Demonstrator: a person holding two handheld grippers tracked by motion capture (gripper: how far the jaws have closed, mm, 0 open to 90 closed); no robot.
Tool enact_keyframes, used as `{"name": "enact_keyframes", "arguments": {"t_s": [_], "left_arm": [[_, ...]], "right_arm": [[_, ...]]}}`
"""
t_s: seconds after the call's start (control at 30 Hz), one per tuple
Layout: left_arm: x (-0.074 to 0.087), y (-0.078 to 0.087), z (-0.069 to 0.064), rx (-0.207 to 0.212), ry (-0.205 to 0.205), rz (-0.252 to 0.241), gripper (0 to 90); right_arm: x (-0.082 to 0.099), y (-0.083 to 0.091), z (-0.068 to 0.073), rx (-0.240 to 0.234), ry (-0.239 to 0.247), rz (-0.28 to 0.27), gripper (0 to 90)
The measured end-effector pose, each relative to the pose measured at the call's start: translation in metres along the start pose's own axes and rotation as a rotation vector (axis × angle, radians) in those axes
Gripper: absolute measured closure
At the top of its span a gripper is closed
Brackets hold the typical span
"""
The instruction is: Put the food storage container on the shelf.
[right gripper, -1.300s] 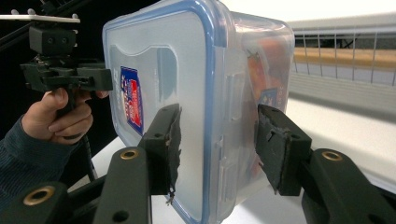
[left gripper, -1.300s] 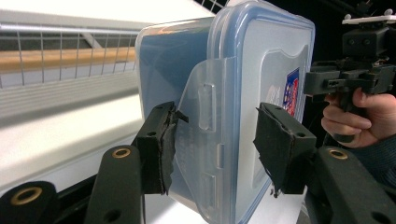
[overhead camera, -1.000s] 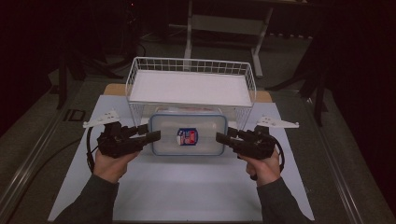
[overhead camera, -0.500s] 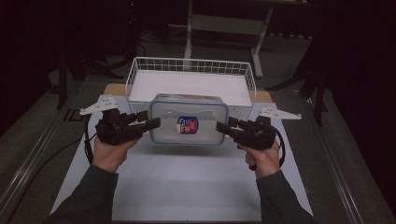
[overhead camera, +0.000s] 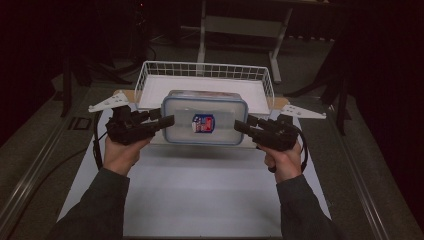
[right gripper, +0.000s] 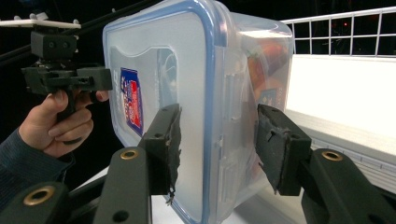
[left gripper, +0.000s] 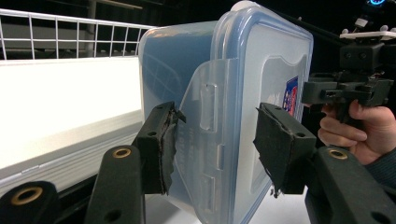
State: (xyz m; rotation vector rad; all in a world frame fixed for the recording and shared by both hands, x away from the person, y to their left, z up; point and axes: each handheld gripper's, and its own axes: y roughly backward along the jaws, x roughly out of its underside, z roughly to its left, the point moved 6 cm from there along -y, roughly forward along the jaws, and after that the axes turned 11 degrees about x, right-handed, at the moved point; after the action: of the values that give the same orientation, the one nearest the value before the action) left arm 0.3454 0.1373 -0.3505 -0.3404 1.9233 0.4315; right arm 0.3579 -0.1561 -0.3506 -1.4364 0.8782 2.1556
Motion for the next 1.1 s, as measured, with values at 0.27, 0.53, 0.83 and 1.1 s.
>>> {"name": "enact_keyframes", "arguments": {"t_s": [0.27, 0.53, 0.83, 1.1], "left_arm": [[-0.010, -0.005, 0.006, 0.002, 0.000, -0.006, 49.2], [-0.020, -0.012, 0.014, 0.004, -0.006, -0.011, 49.2], [-0.034, -0.019, 0.027, 0.009, 0.001, -0.026, 49.3], [-0.041, -0.027, 0.044, 0.017, 0.035, -0.035, 49.3]], "right_arm": [[-0.010, -0.004, -0.006, 0.003, -0.011, -0.018, 51.6], [-0.020, -0.008, -0.014, 0.006, -0.010, -0.025, 51.6], [-0.035, -0.017, -0.024, 0.011, -0.029, -0.041, 51.7], [-0.041, -0.027, -0.034, 0.028, -0.058, -0.041, 51.7]]}}
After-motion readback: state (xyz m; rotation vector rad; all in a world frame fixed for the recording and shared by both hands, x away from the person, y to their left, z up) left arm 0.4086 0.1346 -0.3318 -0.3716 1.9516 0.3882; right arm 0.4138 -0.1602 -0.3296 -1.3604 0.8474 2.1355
